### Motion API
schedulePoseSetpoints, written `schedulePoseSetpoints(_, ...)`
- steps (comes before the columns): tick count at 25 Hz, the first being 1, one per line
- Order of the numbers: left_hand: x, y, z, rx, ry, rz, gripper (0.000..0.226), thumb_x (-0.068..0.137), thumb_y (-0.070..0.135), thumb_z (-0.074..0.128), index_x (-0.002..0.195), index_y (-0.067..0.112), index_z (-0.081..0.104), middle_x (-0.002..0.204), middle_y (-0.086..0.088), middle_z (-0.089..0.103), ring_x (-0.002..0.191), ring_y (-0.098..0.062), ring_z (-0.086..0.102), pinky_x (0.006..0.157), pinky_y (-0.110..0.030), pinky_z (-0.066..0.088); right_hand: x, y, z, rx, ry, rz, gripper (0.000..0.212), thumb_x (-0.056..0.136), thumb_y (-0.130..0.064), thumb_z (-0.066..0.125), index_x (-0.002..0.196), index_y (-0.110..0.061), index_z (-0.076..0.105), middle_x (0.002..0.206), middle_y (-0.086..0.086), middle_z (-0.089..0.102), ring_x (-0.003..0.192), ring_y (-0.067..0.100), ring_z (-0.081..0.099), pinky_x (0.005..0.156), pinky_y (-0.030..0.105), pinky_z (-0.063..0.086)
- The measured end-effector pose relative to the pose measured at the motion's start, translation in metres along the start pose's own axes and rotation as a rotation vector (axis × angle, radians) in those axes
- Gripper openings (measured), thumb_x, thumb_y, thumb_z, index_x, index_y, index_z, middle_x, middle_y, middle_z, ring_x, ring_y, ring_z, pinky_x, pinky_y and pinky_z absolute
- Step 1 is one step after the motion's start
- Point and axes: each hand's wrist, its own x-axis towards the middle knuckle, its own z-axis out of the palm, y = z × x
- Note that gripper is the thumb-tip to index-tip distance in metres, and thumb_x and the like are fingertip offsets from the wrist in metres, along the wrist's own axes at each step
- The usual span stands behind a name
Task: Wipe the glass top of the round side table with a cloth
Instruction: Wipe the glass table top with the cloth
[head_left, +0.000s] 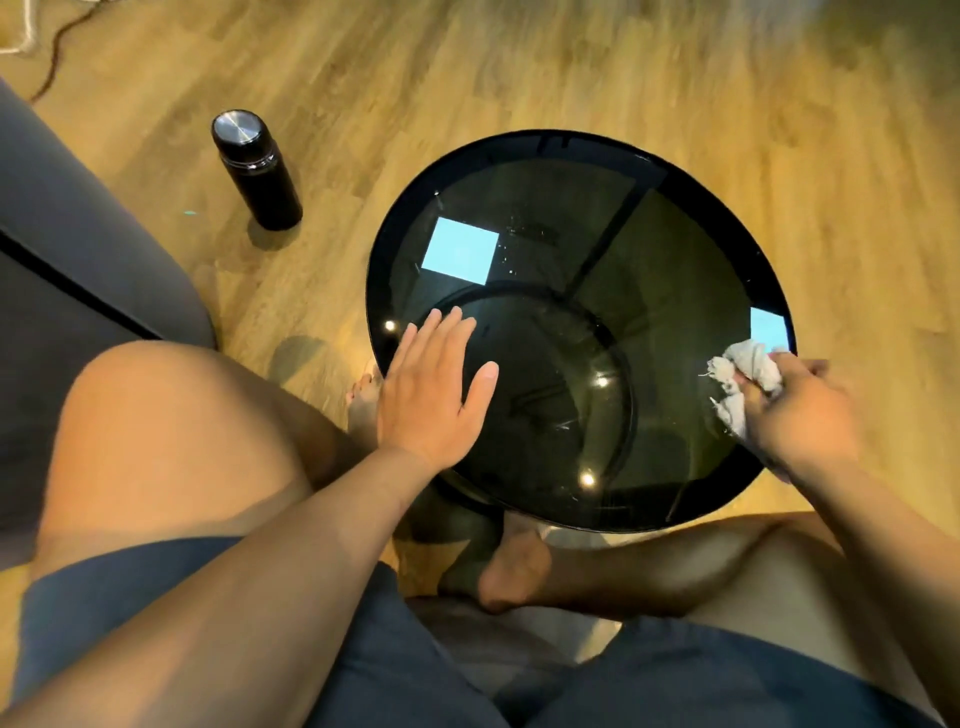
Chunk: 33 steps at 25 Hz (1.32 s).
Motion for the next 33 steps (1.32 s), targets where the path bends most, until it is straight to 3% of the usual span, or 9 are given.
schedulePoseSetpoints(3,0.000,0.000,0.000,0.002,-0.003,0.008,0.061,0.098,0.055,0.020,0.143,0.022,0.046,0.154,0.000,0.042,0.149,-0.018,0.025,0.122,-0.034,0.008,-0.033,-0.044,0.005,0.005,0.042,0.004,0.047,0.084,-0.049,0.047,0.112,-0.014,0.062,0.109,0.023,0.060,0.106,0.042,0.053,0.084,0.040,0.045)
schedulePoseSetpoints(7,0.001,0.000,-0.002,0.004,-0.007,0.014,0.060,0.098,0.054,0.021,0.141,0.021,0.048,0.154,0.000,0.043,0.148,-0.019,0.026,0.121,-0.034,0.009,-0.106,-0.130,0.013,0.154,0.100,-0.352,0.039,0.076,-0.036,0.064,0.109,-0.015,0.069,0.103,0.015,0.062,0.096,0.032,0.052,0.077,0.036,0.049)
schedulePoseSetpoints(9,-0.001,0.001,-0.003,0.004,-0.008,0.014,0.060,0.098,0.052,0.021,0.141,0.021,0.048,0.154,-0.001,0.042,0.149,-0.019,0.025,0.121,-0.035,0.008,-0.131,-0.157,0.017,0.160,-0.026,-0.559,0.042,0.077,-0.044,0.063,0.112,-0.021,0.067,0.107,0.009,0.057,0.096,0.026,0.052,0.074,0.035,0.049)
schedulePoseSetpoints(12,-0.002,0.003,-0.003,0.001,-0.011,0.021,0.060,0.098,0.051,0.021,0.141,0.020,0.048,0.155,-0.001,0.041,0.149,-0.019,0.024,0.122,-0.035,0.008,-0.124,-0.132,0.017,0.128,-0.106,-0.756,0.046,0.079,-0.044,0.059,0.119,-0.022,0.060,0.108,0.008,0.055,0.095,0.030,0.055,0.070,0.037,0.053)
schedulePoseSetpoints(18,0.000,0.000,-0.005,-0.010,-0.015,0.004,0.055,0.101,0.050,0.026,0.140,0.021,0.050,0.155,0.001,0.041,0.149,-0.017,0.023,0.122,-0.033,0.006,-0.023,-0.016,-0.009,-0.022,-0.068,-0.185,0.044,0.086,-0.047,0.057,0.123,-0.025,0.055,0.121,0.013,0.055,0.112,0.036,0.053,0.084,0.042,0.047)
schedulePoseSetpoints(22,0.000,0.002,-0.005,-0.037,0.003,-0.025,0.048,0.102,0.047,0.034,0.141,0.023,0.050,0.156,0.003,0.040,0.149,-0.018,0.023,0.117,-0.029,0.002,-0.022,-0.046,-0.009,0.053,0.015,0.075,0.049,0.083,-0.059,0.049,0.109,-0.018,0.059,0.102,0.021,0.063,0.097,0.042,0.058,0.079,0.041,0.046)
schedulePoseSetpoints(25,0.001,0.001,-0.003,-0.021,-0.001,0.001,0.054,0.101,0.050,0.026,0.139,0.022,0.051,0.153,0.001,0.044,0.148,-0.017,0.026,0.122,-0.034,0.009,-0.077,-0.125,0.007,0.115,0.018,-0.138,0.039,0.084,-0.049,0.063,0.103,-0.015,0.064,0.091,0.017,0.063,0.082,0.041,0.062,0.067,0.039,0.047)
schedulePoseSetpoints(28,0.000,0.001,-0.003,-0.027,0.000,0.011,0.061,0.098,0.051,0.018,0.138,0.019,0.052,0.152,-0.001,0.045,0.148,-0.019,0.027,0.123,-0.036,0.010,-0.132,-0.183,0.015,0.261,-0.092,-0.454,0.039,0.079,-0.047,0.068,0.108,-0.021,0.066,0.089,0.003,0.057,0.073,0.022,0.058,0.061,0.031,0.046)
schedulePoseSetpoints(33,-0.001,0.001,-0.002,-0.045,0.005,0.010,0.063,0.096,0.053,0.017,0.139,0.020,0.050,0.153,0.000,0.044,0.148,-0.018,0.026,0.123,-0.035,0.010,-0.105,-0.122,0.014,0.215,-0.055,-0.539,0.035,0.080,-0.041,0.062,0.110,-0.023,0.063,0.098,0.006,0.054,0.087,0.028,0.059,0.063,0.034,0.049)
